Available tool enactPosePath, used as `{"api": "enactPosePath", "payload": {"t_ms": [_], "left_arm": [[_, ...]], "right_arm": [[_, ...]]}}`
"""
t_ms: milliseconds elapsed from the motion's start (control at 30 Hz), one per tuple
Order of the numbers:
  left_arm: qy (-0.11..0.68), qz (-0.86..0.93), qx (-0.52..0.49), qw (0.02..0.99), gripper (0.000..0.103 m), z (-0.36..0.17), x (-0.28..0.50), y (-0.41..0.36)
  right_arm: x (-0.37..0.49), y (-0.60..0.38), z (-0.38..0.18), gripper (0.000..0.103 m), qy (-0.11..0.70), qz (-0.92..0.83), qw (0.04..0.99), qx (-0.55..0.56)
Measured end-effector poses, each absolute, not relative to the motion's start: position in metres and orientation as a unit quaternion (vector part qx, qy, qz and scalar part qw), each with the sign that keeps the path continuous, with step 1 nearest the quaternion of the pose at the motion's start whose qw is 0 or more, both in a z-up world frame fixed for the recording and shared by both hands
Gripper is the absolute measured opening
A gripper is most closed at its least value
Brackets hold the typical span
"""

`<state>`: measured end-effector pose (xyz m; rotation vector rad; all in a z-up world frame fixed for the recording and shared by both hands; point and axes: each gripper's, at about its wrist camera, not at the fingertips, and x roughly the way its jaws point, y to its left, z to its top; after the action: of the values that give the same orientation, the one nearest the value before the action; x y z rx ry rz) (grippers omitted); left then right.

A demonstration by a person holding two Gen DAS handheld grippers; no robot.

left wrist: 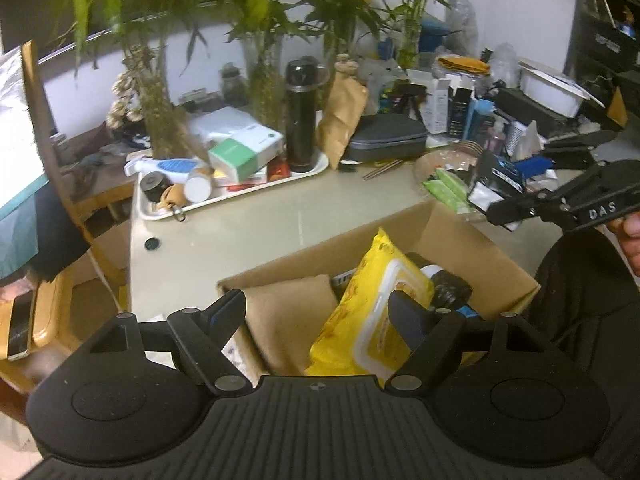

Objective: Organize soft objects
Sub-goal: 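Open the left gripper in the box while the right gripper releases the tissue pack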

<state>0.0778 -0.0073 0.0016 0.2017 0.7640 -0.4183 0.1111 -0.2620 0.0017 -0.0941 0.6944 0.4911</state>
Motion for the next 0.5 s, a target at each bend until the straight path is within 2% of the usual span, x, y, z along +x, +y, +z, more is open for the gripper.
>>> {"api": "enactPosePath", "payload": {"t_ms": [367, 400, 433, 500], "left_arm": [[0.372, -0.166, 0.092, 0.909, 0.078, -0.002, 0.068, 0.014], [0.373, -0.163, 0.091, 0.909, 0.078, -0.002, 0.066, 0.015], [0.372, -0.16, 0.089, 0.91, 0.078, -0.002, 0.065, 0.016], [0.372, -0.157, 0.088, 0.911, 0.078, -0.002, 0.063, 0.019]], "right_arm": [[0.095, -0.234, -0.006, 0.074, 0.351, 0.266, 0.897, -0.043], [0.096, -0.231, -0.01, 0.078, 0.358, 0.264, 0.895, -0.045], [0.098, -0.229, -0.014, 0.091, 0.367, 0.26, 0.892, -0.047], [0.099, -0.225, -0.021, 0.102, 0.377, 0.253, 0.89, -0.051]]}}
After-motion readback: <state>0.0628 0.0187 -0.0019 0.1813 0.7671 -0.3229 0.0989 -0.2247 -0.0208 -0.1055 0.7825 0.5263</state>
